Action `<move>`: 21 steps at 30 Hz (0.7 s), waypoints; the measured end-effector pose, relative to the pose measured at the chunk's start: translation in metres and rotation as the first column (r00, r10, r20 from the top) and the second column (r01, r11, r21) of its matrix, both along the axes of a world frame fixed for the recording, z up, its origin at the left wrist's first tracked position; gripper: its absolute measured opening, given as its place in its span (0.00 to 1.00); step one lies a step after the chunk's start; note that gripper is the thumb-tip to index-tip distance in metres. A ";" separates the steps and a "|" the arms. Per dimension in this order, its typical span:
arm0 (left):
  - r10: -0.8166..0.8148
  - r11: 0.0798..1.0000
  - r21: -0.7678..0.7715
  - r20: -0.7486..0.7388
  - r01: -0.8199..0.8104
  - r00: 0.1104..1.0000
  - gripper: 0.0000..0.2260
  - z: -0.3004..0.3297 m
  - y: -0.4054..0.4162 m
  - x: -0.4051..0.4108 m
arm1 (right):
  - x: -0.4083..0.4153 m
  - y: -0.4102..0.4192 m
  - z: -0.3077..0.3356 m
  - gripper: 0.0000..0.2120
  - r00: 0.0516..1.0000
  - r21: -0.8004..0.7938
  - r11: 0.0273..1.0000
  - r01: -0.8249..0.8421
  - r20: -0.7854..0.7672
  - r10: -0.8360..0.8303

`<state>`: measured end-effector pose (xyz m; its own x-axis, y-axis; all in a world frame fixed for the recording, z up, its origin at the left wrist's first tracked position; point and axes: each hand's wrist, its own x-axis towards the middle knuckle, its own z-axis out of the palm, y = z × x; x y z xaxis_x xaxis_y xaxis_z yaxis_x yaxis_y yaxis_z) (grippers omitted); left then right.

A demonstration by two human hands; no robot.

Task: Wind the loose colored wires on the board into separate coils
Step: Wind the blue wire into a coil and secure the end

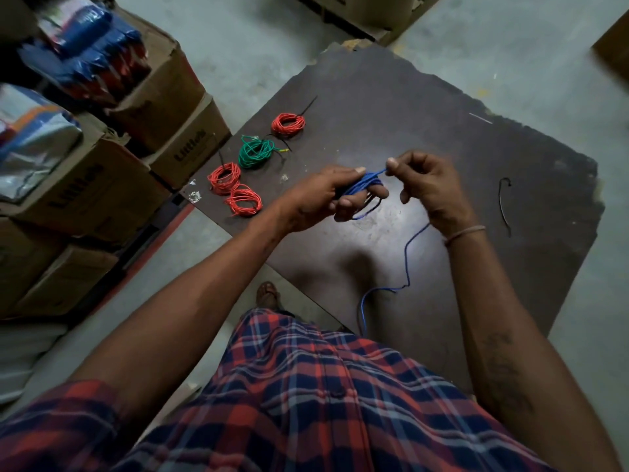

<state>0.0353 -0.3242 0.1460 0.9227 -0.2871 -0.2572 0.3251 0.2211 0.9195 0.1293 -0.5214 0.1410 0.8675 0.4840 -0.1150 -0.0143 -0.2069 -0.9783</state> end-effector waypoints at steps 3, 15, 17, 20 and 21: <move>0.088 0.924 -0.368 -0.059 -0.104 0.994 0.26 0.002 0.005 0.004 | -0.013 0.016 -0.020 0.13 0.999 0.034 0.999 0.043 -0.006 -0.043; 0.428 0.901 -0.013 0.181 -0.433 0.886 0.16 -0.005 0.020 0.046 | -0.082 0.040 -0.008 0.13 0.765 -0.075 0.826 -0.559 -0.429 0.480; 0.289 0.865 0.341 0.260 -0.368 0.921 0.16 -0.017 0.028 0.042 | -0.079 0.037 0.007 0.11 0.818 -0.147 0.830 -0.538 -0.331 0.471; 0.080 0.748 0.626 0.244 -0.220 0.966 0.17 -0.028 0.033 0.023 | -0.061 0.029 0.027 0.04 0.931 -0.252 0.896 -0.365 -0.110 0.348; 0.025 0.734 0.657 0.229 -0.173 0.973 0.17 -0.030 0.033 0.016 | -0.052 0.025 0.030 0.04 0.951 -0.230 0.922 -0.311 -0.076 0.301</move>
<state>0.0517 -0.2907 0.1158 0.9867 -0.0132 -0.1622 0.1386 -0.4542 0.8801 0.0772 -0.4966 0.1710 0.6742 0.6800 -0.2884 0.0503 -0.4318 -0.9006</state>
